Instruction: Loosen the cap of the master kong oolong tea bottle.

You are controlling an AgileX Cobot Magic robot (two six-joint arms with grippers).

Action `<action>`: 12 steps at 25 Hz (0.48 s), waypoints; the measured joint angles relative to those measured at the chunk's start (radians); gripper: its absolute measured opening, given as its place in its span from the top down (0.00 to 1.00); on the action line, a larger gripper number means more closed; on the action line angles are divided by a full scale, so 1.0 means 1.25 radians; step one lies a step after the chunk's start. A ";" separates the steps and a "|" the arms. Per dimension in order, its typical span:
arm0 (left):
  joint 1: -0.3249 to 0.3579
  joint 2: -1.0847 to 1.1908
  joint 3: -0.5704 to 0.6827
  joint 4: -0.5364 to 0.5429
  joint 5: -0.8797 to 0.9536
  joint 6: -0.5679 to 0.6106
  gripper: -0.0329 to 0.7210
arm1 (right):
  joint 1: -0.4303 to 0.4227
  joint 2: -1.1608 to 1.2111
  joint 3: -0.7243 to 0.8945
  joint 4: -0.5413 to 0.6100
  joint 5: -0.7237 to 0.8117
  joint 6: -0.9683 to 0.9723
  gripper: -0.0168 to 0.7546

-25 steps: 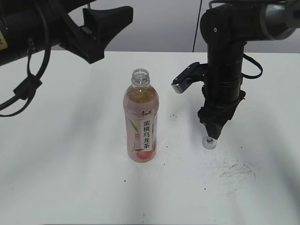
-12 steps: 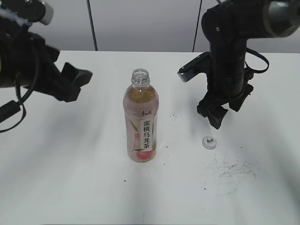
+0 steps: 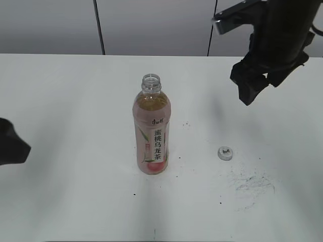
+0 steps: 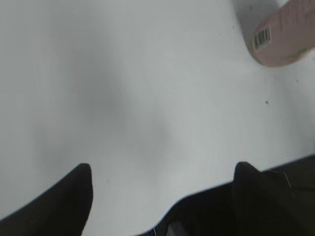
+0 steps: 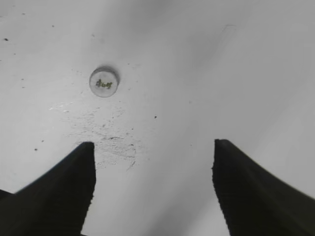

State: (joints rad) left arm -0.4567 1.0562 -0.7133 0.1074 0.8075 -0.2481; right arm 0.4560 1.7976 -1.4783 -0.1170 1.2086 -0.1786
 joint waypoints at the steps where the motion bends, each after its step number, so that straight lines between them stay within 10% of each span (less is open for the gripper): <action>1: 0.000 -0.023 0.000 -0.011 0.039 0.010 0.26 | 0.000 -0.023 0.012 0.012 0.000 0.001 0.26; 12: 0.000 -0.440 0.031 -0.033 0.222 0.190 0.30 | 0.000 -0.340 0.304 0.107 0.002 0.001 0.26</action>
State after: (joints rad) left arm -0.4568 0.5066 -0.6752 0.0664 1.0846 -0.0106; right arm 0.4560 1.3725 -1.0981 0.0168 1.2107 -0.1777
